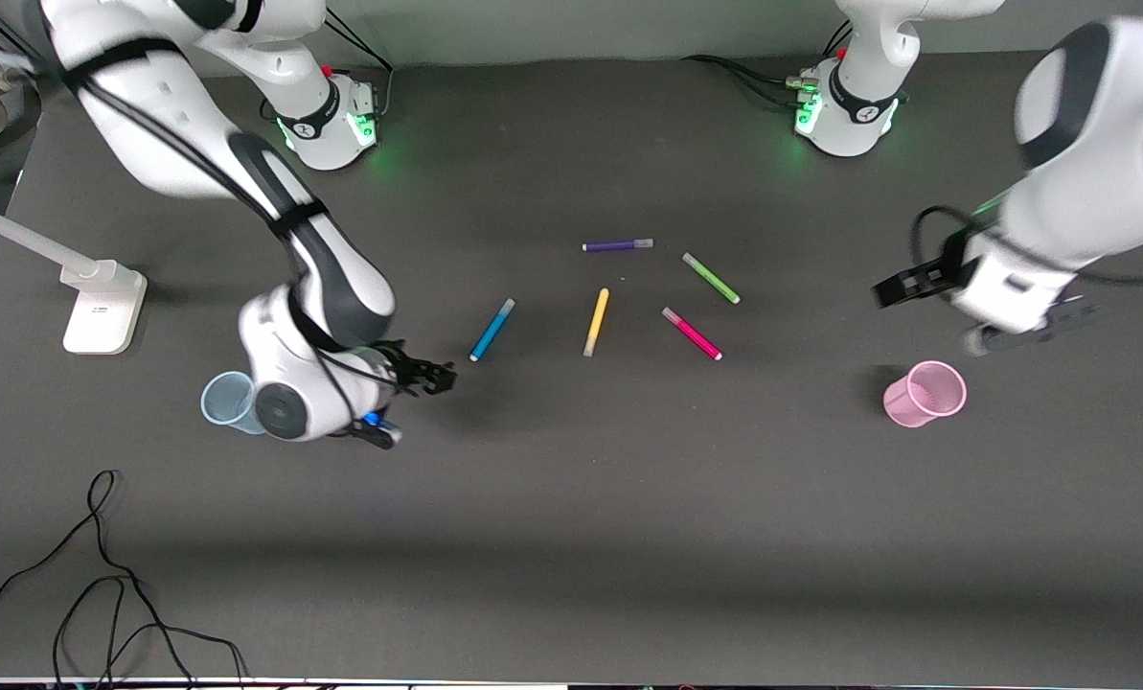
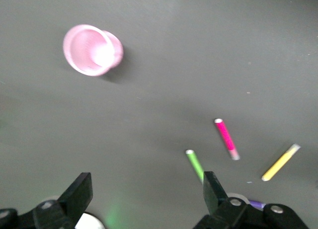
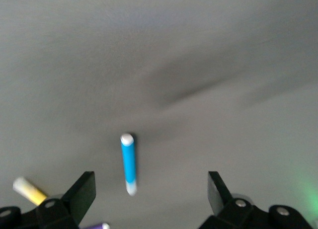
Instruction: Place pink and blue markers in matching cups
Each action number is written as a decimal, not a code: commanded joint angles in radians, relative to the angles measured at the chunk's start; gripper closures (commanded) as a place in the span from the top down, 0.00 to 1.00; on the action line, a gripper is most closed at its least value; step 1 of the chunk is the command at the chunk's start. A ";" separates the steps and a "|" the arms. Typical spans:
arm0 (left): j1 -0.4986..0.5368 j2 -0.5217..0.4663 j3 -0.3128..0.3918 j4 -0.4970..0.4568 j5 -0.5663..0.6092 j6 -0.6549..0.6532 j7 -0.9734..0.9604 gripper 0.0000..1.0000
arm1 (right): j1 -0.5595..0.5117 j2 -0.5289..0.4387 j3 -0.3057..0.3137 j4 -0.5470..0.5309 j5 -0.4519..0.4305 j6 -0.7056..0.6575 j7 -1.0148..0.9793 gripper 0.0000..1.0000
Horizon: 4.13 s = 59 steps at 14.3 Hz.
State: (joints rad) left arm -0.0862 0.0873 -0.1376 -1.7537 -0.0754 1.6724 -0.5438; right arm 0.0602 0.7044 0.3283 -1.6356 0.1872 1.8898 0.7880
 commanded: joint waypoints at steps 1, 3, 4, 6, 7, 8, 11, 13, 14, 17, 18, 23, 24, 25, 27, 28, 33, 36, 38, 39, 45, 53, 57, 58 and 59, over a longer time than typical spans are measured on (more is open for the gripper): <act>-0.016 0.090 -0.068 0.022 -0.017 0.052 -0.167 0.99 | -0.013 0.058 0.011 0.013 0.064 0.046 0.037 0.98; -0.062 0.150 -0.085 0.019 -0.017 0.105 -0.284 0.99 | 0.006 0.078 0.011 -0.021 0.084 0.113 0.071 0.94; -0.105 0.179 -0.085 0.017 -0.017 0.125 -0.342 0.99 | 0.019 0.079 0.011 -0.035 0.086 0.132 0.085 0.93; -0.177 0.247 -0.085 0.016 -0.018 0.176 -0.476 0.99 | 0.021 0.086 0.011 -0.043 0.086 0.141 0.093 0.86; -0.213 0.281 -0.085 0.011 -0.018 0.212 -0.542 0.99 | 0.023 0.086 0.011 -0.049 0.087 0.143 0.094 0.83; -0.236 0.310 -0.085 0.002 -0.018 0.249 -0.591 0.99 | 0.023 0.086 0.011 -0.055 0.095 0.150 0.094 0.80; -0.274 0.368 -0.085 -0.084 -0.064 0.439 -0.732 0.96 | 0.023 0.086 0.011 -0.075 0.112 0.164 0.093 0.57; -0.305 0.381 -0.085 -0.186 -0.104 0.582 -0.745 0.92 | 0.023 0.084 0.012 -0.075 0.112 0.163 0.093 0.29; -0.311 0.382 -0.085 -0.232 -0.104 0.628 -0.745 0.90 | 0.021 0.084 0.011 -0.075 0.112 0.163 0.093 0.16; -0.339 0.388 -0.085 -0.326 -0.106 0.729 -0.745 0.85 | 0.020 0.081 0.011 -0.073 0.112 0.158 0.091 0.00; -0.339 0.396 -0.085 -0.339 -0.106 0.751 -0.745 0.84 | 0.018 0.078 0.011 -0.073 0.112 0.155 0.086 0.00; -0.342 0.414 -0.085 -0.342 -0.106 0.788 -0.745 0.39 | -0.045 -0.046 0.000 -0.047 0.097 -0.022 0.016 0.00; -0.342 0.414 -0.086 -0.342 -0.104 0.790 -0.745 0.18 | -0.048 -0.107 -0.020 -0.046 0.087 -0.062 -0.001 0.00; -0.342 0.413 -0.086 -0.342 -0.104 0.788 -0.745 0.00 | -0.045 -0.173 -0.050 -0.053 0.046 -0.073 -0.018 0.00; -0.339 0.401 -0.085 -0.333 -0.104 0.767 -0.745 0.00 | -0.046 -0.281 -0.072 -0.069 -0.056 -0.074 -0.064 0.00; -0.328 0.388 -0.085 -0.326 -0.104 0.759 -0.734 0.00 | -0.046 -0.321 -0.095 -0.070 -0.098 -0.069 -0.076 0.00; -0.166 0.338 -0.079 0.002 -0.099 0.214 -0.664 0.00 | -0.046 -0.479 -0.219 -0.162 -0.264 0.105 -0.365 0.00; 0.044 0.350 -0.079 0.222 -0.160 -0.113 -0.449 0.00 | -0.046 -0.586 -0.331 -0.419 -0.265 0.441 -0.681 0.00; 0.207 0.354 -0.079 0.264 -0.230 -0.206 -0.270 0.00 | -0.045 -0.597 -0.368 -0.507 -0.265 0.595 -0.775 0.00; 0.276 0.370 -0.079 0.278 -0.262 -0.230 -0.201 0.00 | -0.046 -0.596 -0.368 -0.518 -0.265 0.621 -0.779 0.00; 0.526 0.526 -0.080 0.292 -0.506 -0.277 -0.019 0.00 | -0.046 -0.567 -0.402 -0.532 -0.270 0.689 -0.851 0.00; 0.623 0.644 -0.080 0.298 -0.603 -0.333 0.065 0.00 | -0.049 -0.534 -0.423 -0.556 -0.268 0.770 -0.871 0.99; 0.645 0.686 -0.079 0.310 -0.630 -0.333 0.143 0.04 | -0.048 -0.537 -0.423 -0.550 -0.268 0.758 -0.866 1.00; 0.645 0.690 -0.079 0.312 -0.632 -0.333 0.157 0.42 | -0.048 -0.543 -0.423 -0.547 -0.268 0.758 -0.863 1.00; 0.645 0.690 -0.079 0.312 -0.630 -0.333 0.160 0.55 | -0.046 -0.551 -0.423 -0.540 -0.268 0.743 -0.863 1.00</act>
State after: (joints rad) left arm 0.5486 0.7569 -0.2060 -1.4774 -0.6926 1.3665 -0.4082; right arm 0.0075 0.1735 -0.0879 -2.1812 -0.0637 2.6362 -0.0683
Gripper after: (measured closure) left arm 0.784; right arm 0.176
